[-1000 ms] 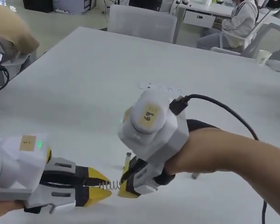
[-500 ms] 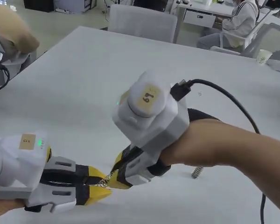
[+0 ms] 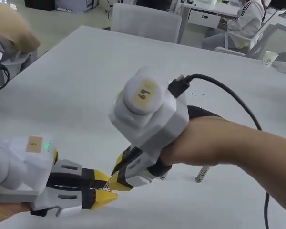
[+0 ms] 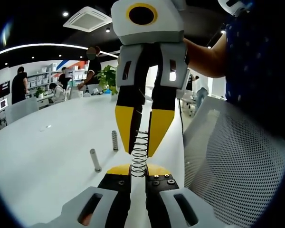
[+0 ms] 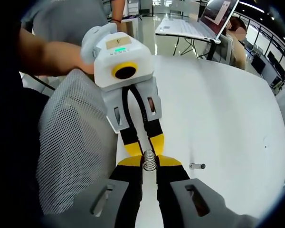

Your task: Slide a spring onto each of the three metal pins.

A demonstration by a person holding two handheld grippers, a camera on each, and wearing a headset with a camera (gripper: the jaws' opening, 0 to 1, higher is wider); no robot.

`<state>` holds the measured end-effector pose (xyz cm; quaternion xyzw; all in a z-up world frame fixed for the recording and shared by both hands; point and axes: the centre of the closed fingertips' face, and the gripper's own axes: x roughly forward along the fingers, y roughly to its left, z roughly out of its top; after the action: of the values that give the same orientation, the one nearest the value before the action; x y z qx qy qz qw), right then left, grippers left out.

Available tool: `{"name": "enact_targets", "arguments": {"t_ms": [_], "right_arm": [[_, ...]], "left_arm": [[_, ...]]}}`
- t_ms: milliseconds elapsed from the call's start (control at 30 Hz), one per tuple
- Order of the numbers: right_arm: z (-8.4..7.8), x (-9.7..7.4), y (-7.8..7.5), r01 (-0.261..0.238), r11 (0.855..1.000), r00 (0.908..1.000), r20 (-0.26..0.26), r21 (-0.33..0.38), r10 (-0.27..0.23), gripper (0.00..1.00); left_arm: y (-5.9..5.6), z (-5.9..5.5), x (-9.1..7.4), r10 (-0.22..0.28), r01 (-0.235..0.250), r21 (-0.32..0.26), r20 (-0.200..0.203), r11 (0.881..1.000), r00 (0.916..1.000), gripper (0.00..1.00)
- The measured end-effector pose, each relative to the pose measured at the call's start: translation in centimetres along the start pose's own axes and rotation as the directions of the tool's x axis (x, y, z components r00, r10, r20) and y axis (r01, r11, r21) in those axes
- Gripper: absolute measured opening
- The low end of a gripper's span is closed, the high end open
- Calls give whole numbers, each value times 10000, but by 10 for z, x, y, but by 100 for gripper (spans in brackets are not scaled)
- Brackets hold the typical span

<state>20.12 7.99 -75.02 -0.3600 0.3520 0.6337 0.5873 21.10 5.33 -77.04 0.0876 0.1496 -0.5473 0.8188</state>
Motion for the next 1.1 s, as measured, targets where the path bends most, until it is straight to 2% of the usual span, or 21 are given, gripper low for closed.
{"name": "enact_targets", "arguments": {"t_ms": [400, 533, 867, 1100], "right_arm": [[-1, 0, -1, 27, 10000, 9999, -151, -85, -29, 7], [-1, 0, -2, 62, 9999, 9998, -185, -121, -65, 7], [-4, -3, -8, 187, 9998, 9995, -254, -73, -189, 7], [-8, -8, -15, 362, 9993, 9989, -285, 52, -360, 8]], "left_arm": [[0, 1, 3, 24, -24, -103, 14, 9999, 10000, 4], [0, -2, 4, 3, -5, -128, -130, 9999, 9999, 7], [1, -9, 0, 177, -184, -343, -211, 9992, 9996, 23], [9, -10, -3, 650, -655, -457, -123, 9968, 9978, 44]]}}
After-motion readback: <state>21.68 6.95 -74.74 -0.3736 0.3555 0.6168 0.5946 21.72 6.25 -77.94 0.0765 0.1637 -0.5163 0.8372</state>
